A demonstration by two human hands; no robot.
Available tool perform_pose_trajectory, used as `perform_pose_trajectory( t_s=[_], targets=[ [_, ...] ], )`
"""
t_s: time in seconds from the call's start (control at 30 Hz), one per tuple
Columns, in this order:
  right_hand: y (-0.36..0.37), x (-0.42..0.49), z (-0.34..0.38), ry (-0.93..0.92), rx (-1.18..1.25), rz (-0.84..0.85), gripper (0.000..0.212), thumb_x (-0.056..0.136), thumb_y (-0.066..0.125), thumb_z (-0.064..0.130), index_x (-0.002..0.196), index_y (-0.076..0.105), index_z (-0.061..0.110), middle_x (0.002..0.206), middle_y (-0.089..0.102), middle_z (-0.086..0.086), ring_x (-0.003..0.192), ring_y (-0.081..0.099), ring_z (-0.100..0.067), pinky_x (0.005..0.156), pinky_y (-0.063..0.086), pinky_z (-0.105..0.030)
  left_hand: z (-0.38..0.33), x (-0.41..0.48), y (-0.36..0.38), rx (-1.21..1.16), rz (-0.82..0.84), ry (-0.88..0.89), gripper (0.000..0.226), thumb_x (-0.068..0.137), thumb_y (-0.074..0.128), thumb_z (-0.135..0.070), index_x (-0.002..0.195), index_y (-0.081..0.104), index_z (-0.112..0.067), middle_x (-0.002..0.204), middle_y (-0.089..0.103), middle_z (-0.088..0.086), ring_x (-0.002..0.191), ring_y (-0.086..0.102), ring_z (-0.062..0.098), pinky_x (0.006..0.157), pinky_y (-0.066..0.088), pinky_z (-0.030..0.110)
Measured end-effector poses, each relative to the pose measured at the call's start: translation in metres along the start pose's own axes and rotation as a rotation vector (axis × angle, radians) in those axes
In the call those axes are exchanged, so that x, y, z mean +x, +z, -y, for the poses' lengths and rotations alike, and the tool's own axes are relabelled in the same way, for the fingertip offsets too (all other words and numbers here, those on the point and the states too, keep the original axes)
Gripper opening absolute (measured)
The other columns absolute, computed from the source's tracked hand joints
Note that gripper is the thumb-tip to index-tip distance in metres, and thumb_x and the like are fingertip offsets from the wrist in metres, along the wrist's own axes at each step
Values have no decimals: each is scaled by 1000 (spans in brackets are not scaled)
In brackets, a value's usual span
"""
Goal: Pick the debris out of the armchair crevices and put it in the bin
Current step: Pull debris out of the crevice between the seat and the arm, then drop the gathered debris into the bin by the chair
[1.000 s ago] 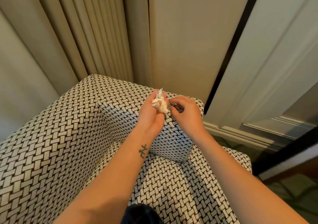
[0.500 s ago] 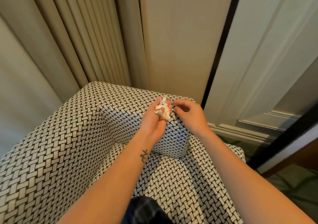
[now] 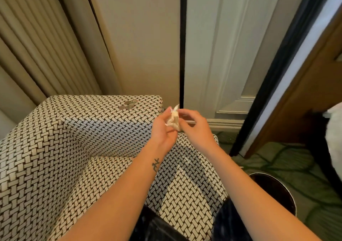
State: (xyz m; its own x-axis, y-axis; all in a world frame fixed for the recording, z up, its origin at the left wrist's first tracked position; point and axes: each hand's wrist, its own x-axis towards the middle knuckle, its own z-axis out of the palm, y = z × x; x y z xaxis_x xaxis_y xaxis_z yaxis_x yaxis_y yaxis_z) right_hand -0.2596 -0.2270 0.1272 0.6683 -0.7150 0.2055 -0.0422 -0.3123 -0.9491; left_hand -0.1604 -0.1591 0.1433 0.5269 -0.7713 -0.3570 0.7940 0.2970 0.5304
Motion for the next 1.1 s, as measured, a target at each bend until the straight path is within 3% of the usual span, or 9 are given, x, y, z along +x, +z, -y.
perform_pose_trajectory(
  t_s=[0.07,0.2,0.27,0.37,0.53,0.8,0.93,1.03,1.1],
  targets=[
    [-20,-18,-12,36,4,-68,30,99,64,24,129,67,24,124,58,9,110,56,8,84,47,-5,28,3,9,15,23,-56,18,100,53,-11,112,61,0,99,62,15,87,61,23,111,45,44],
    [-64,-53,-47,167,26,-225,31,97,64,41,128,63,38,131,46,10,126,48,-9,103,44,-22,93,1,33,27,51,-135,15,101,48,-9,99,62,-3,92,63,14,82,61,22,81,54,34],
    [-84,-70,-64,258,86,-290,31,98,64,36,129,63,33,133,44,6,117,54,-8,92,49,-15,126,-1,41,54,70,-169,20,100,46,-10,93,64,-5,86,64,12,79,61,23,73,54,37],
    [-119,-91,-96,354,178,-395,30,100,62,25,131,64,26,132,53,0,100,66,-2,75,53,-12,180,4,52,109,60,-269,22,99,45,-14,92,65,-6,84,62,11,75,60,24,74,50,41],
    [-159,-119,-143,528,337,-577,26,98,60,21,121,70,27,118,72,2,107,69,-12,95,57,-36,257,15,60,187,-8,-418,19,102,48,-14,115,62,-11,117,66,14,97,64,30,84,51,44],
    [-213,-149,-188,698,628,-712,25,95,61,26,109,78,14,110,77,-8,107,71,-24,93,54,-42,351,34,53,416,8,-541,23,97,51,-21,84,66,-10,81,65,8,74,60,24,67,42,35],
    [-231,-160,-223,748,724,-817,22,100,53,18,103,74,10,104,78,-7,99,71,-19,88,55,-34,384,47,45,489,-40,-598,31,105,39,-25,103,65,-8,93,66,12,85,61,26,82,48,37],
    [-240,-166,-246,816,729,-880,34,101,49,22,126,65,4,130,68,-13,123,63,-25,112,45,-41,398,50,41,553,-84,-645,37,107,36,-29,123,61,-6,103,65,8,90,60,20,74,46,32],
    [-245,-168,-257,850,707,-903,38,103,46,24,133,61,6,141,60,-13,133,55,-23,118,38,-37,404,54,39,596,-100,-658,43,107,36,-31,134,60,-6,123,61,4,108,55,17,92,39,29]
  ],
)
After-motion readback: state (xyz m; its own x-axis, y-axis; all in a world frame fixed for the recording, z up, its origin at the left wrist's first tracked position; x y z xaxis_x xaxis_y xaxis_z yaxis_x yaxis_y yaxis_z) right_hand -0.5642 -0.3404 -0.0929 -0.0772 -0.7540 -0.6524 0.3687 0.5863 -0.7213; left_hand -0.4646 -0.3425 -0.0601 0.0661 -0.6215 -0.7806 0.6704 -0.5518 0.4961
